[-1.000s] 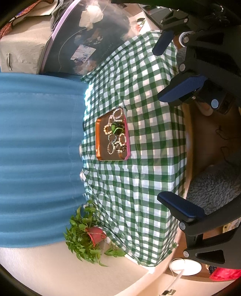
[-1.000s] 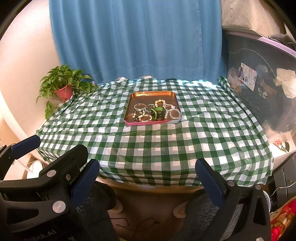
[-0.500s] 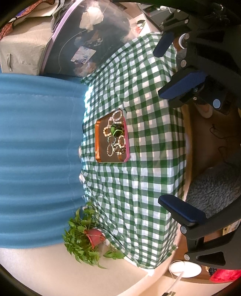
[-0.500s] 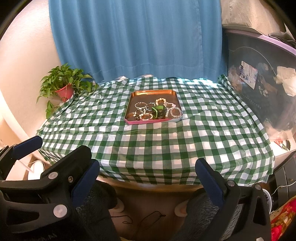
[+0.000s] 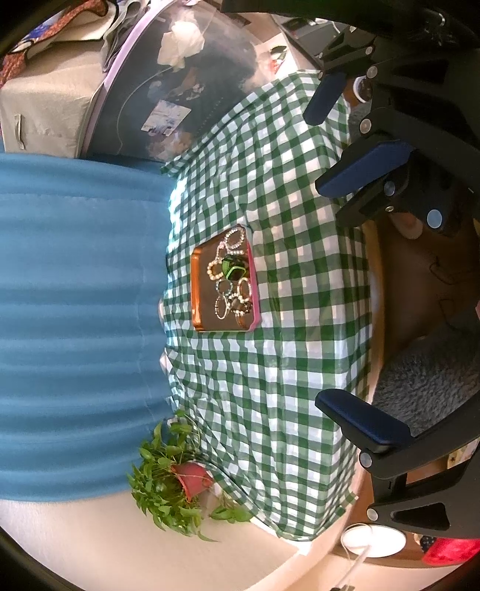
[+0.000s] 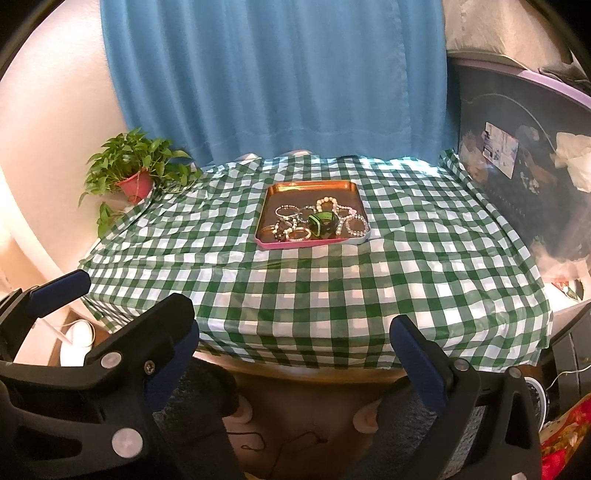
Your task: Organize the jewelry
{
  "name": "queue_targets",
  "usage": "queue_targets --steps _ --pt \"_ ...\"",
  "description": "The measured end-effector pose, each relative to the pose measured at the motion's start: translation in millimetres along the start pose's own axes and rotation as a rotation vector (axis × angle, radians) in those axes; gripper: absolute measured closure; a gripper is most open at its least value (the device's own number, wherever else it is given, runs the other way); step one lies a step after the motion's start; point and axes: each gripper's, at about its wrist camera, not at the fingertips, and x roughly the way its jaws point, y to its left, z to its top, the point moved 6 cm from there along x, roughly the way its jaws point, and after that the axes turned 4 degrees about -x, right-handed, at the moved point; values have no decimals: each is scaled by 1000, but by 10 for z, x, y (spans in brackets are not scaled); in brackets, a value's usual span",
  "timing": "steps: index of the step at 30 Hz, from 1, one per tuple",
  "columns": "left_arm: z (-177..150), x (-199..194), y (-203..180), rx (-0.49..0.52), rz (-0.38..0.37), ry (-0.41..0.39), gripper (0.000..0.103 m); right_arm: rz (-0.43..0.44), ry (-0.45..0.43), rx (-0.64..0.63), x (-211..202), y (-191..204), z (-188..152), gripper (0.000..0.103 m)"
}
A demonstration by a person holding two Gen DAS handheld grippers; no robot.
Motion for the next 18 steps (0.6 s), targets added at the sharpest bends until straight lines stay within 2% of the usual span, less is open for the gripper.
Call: queue_targets --steps 18 --pt "38 -20 -3 -11 56 1 0 -5 10 3 -11 -55 48 0"
